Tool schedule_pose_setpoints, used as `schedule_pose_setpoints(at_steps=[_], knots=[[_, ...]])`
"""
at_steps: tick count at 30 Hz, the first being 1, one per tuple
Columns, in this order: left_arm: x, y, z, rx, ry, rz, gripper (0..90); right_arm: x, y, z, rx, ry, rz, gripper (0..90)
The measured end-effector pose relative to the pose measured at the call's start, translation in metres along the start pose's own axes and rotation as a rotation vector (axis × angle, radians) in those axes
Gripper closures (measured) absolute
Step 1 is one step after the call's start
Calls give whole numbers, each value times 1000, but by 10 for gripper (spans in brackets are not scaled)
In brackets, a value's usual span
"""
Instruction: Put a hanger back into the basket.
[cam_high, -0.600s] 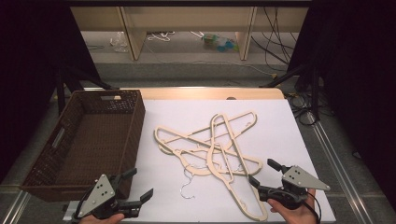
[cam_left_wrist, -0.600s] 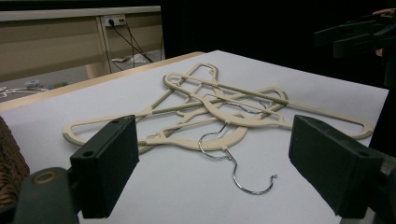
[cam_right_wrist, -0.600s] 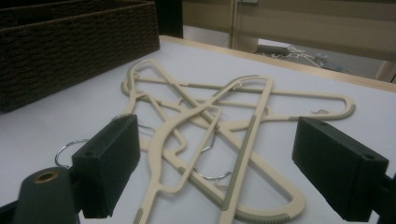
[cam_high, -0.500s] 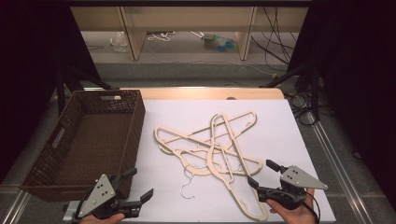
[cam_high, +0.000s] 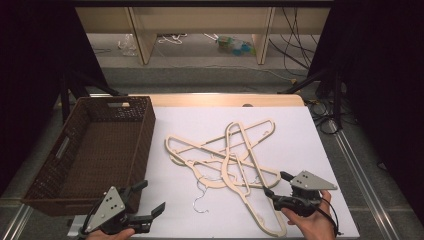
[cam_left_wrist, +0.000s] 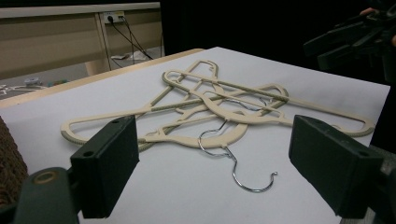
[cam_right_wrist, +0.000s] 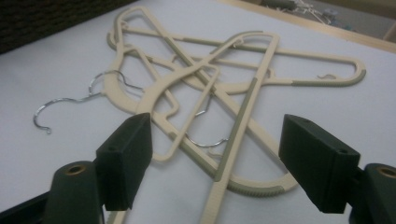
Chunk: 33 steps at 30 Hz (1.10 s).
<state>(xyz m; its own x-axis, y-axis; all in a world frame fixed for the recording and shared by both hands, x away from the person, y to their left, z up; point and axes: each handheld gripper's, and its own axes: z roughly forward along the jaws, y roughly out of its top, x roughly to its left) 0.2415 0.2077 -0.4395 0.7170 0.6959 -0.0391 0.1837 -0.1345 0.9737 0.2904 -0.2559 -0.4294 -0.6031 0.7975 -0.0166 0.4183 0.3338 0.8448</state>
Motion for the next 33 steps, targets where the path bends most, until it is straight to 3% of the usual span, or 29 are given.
schedule_pose_setpoints(at_steps=[3, 4, 6, 8, 9, 10, 11, 12, 14, 15, 17, 18, 21, 22, 24, 28, 29, 33], knots=[[-1, 0, 0, 3, -1, -10, 159, -6, 2, 13, 61, 12, 19, 341], [-1, 0, 0, 4, -4, 9, 159, -8, 3, 17, 89, 22, 31, 352], [-1, 0, 0, 3, -4, 7, 159, -11, 4, 25, 132, 23, 49, 373], [0, 0, 0, 2, -4, 7, 159, -15, 4, 33, 153, 25, 21, 387], [0, 0, 0, 2, -6, 7, 159, -16, 6, 37, 167, 31, 44, 388], [-1, 0, 1, -6, -9, -10, 159, -18, 7, 39, 170, 22, 20, 391], [0, 1, 0, 0, -4, 4, 159, -18, 8, 40, 188, 20, 47, 396], [1, 1, 0, -4, -6, 11, 159, -19, 9, 42, 189, 17, 39, 399], [0, 1, 0, -3, -3, 4, 159, -18, 10, 46, 238, 19, 77, 404], [0, 1, 0, -1, -4, 5, 159, -19, 10, 49, 255, 29, 72, 411], [-1, 0, 1, -5, -5, -8, 159, -23, 10, 56, 265, 36, 37, 425], [0, 1, 1, -6, -13, 16, 159, -22, 11, 59, 283, 38, 54, 442], [0, 1, 1, 4, -8, 14, 160, -23, 12, 68, 289, 29, 57, 466], [-1, 1, 1, 3, -9, 14, 160, -25, 14, 71, 319, 30, 52, 481], [-1, 0, 1, 5, -9, 15, 160, -26, 15, 77, 316, 30, 57, 506], [-2, 0, 1, 6, -12, 1, 160, -29, 17, 86, 368, 31, 56, 533], [-2, 0, 1, 6, -13, 2, 160, -27, 17, 88, 389, 25, 101, 541], [-1, 0, 1, 6, -14, 15, 161, -32, 18, 96, 410, 37, 68, 577]])
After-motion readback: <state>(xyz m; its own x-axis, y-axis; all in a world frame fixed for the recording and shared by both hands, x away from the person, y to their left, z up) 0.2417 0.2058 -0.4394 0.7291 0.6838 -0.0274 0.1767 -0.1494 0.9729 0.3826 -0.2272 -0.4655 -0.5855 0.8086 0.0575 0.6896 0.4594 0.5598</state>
